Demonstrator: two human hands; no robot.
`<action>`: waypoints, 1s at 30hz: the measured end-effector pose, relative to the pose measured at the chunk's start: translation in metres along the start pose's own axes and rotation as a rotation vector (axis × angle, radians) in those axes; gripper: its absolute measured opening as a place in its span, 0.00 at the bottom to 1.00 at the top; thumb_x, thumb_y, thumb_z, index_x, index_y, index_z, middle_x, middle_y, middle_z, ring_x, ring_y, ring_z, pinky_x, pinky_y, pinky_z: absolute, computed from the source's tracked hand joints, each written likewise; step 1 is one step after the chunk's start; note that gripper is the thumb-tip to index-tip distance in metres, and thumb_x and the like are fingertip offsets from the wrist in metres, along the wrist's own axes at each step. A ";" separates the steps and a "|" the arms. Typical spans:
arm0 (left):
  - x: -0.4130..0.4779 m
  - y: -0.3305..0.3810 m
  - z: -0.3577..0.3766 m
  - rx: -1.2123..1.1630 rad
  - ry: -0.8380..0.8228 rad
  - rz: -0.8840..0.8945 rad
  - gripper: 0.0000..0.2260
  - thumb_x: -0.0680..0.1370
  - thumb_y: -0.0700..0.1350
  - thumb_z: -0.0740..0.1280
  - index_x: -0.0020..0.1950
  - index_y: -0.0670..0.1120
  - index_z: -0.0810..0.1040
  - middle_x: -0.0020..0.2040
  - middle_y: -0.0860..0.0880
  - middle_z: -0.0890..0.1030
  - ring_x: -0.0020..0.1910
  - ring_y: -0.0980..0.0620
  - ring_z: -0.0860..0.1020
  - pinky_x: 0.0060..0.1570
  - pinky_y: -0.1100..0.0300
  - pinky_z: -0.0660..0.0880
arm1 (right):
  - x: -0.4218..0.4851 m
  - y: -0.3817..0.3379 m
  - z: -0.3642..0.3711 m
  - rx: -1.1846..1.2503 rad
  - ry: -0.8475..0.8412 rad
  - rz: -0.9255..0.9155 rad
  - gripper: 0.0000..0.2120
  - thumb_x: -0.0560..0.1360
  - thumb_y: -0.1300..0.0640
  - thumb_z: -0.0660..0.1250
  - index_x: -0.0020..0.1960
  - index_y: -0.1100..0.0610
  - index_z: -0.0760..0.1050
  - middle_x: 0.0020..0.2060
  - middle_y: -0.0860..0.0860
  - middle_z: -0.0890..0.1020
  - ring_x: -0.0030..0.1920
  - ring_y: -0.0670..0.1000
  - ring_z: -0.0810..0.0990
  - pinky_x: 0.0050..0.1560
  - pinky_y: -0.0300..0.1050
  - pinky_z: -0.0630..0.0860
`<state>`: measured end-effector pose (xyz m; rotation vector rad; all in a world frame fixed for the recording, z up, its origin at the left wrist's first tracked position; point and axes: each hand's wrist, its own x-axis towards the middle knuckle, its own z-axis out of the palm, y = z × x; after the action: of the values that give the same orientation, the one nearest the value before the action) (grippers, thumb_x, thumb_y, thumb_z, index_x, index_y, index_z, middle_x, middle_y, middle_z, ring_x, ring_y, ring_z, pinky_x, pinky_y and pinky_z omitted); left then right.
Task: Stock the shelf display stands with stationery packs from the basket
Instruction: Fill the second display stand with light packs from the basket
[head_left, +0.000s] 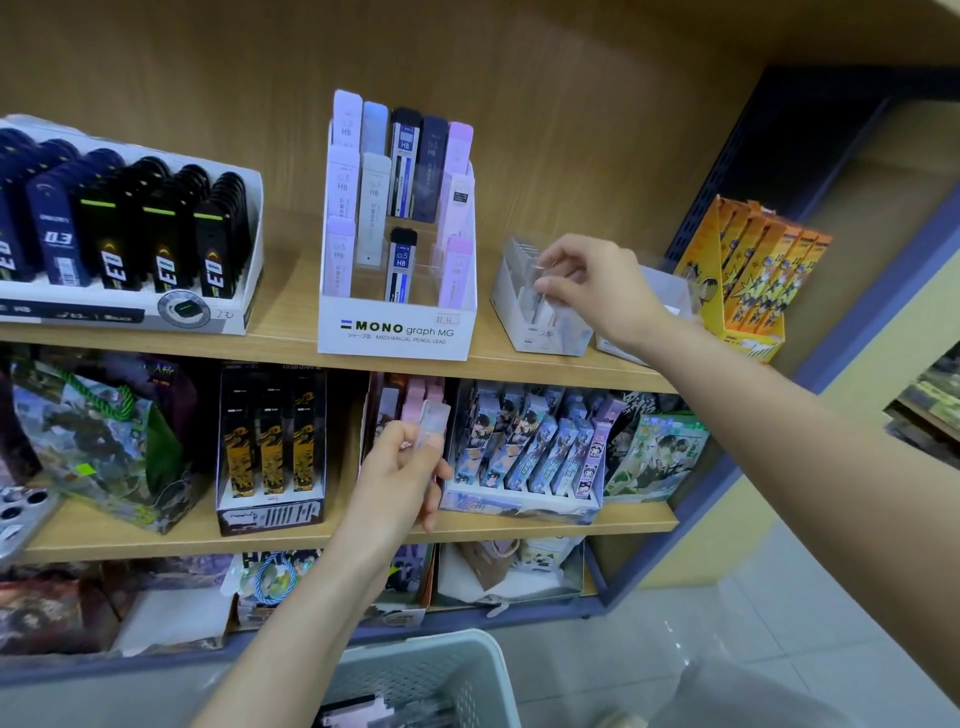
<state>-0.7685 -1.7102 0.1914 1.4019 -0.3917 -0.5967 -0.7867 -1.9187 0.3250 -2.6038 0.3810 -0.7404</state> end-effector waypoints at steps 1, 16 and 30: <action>0.000 0.000 0.000 0.008 0.000 0.011 0.07 0.82 0.44 0.58 0.49 0.41 0.70 0.35 0.47 0.75 0.25 0.54 0.67 0.26 0.62 0.66 | 0.001 0.001 0.002 0.006 0.008 0.008 0.05 0.74 0.62 0.70 0.48 0.55 0.77 0.36 0.47 0.79 0.39 0.49 0.79 0.51 0.48 0.79; -0.003 0.007 -0.001 -0.206 -0.095 0.029 0.08 0.83 0.43 0.56 0.45 0.44 0.69 0.33 0.49 0.74 0.25 0.55 0.65 0.24 0.64 0.62 | -0.060 -0.023 0.021 0.013 0.059 -0.091 0.01 0.80 0.55 0.60 0.50 0.51 0.69 0.38 0.42 0.73 0.37 0.40 0.71 0.39 0.33 0.70; -0.008 0.010 -0.006 0.439 0.091 0.476 0.09 0.77 0.37 0.66 0.45 0.52 0.74 0.43 0.54 0.77 0.41 0.63 0.74 0.43 0.69 0.71 | -0.104 -0.028 0.017 0.511 -0.052 0.069 0.07 0.78 0.62 0.63 0.45 0.52 0.75 0.40 0.49 0.80 0.40 0.46 0.80 0.43 0.38 0.79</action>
<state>-0.7697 -1.7000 0.2012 1.6684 -0.7887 -0.0534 -0.8585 -1.8517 0.2785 -2.1140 0.2277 -0.6448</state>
